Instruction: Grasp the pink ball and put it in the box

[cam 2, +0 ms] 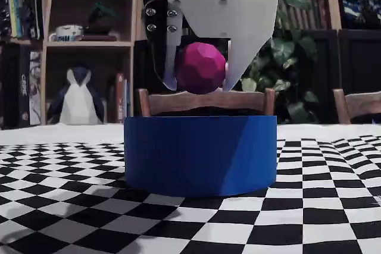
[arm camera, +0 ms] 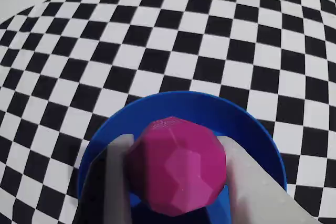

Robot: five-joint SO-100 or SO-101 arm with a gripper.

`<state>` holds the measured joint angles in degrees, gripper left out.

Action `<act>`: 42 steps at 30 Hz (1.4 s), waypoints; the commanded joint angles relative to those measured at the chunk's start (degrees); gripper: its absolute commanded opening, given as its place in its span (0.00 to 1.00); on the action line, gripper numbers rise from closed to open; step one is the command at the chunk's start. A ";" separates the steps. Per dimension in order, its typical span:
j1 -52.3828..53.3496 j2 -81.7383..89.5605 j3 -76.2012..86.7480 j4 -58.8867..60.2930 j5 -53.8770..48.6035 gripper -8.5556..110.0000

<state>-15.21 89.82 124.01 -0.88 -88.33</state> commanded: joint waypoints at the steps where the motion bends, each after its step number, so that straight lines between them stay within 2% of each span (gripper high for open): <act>1: 0.09 -0.26 -0.09 -1.05 -0.35 0.07; 42: 0.44 -2.46 0.18 -2.46 -0.35 0.07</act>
<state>-15.12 86.75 124.45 -2.29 -88.33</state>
